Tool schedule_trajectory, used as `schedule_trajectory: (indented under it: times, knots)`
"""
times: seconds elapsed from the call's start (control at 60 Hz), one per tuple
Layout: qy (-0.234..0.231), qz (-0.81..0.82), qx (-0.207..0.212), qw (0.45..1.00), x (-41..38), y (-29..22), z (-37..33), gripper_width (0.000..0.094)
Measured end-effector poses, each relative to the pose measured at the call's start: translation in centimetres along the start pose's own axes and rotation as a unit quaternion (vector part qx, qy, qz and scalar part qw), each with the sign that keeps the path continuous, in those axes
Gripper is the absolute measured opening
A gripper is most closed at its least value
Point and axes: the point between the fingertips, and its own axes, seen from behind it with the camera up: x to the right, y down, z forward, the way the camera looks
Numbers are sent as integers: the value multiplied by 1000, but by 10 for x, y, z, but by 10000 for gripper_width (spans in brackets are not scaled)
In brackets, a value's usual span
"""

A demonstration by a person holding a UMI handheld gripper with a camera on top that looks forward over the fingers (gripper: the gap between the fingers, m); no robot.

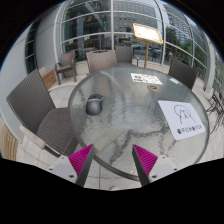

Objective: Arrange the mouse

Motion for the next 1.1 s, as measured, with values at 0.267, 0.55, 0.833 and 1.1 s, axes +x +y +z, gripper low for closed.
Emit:
schedule_trajectory:
  times: [0.267, 0.55, 0.833, 1.1]
  knots:
    - [-30, -19, 11, 999, -74, -92, 105, 769]
    - [-8, -6, -9, 1000, -72, -123, 162, 533]
    - [-25, -16, -5, 1000, -71, -127, 160, 291]
    - [10, -68, 117, 991, 48, -302, 27, 295]
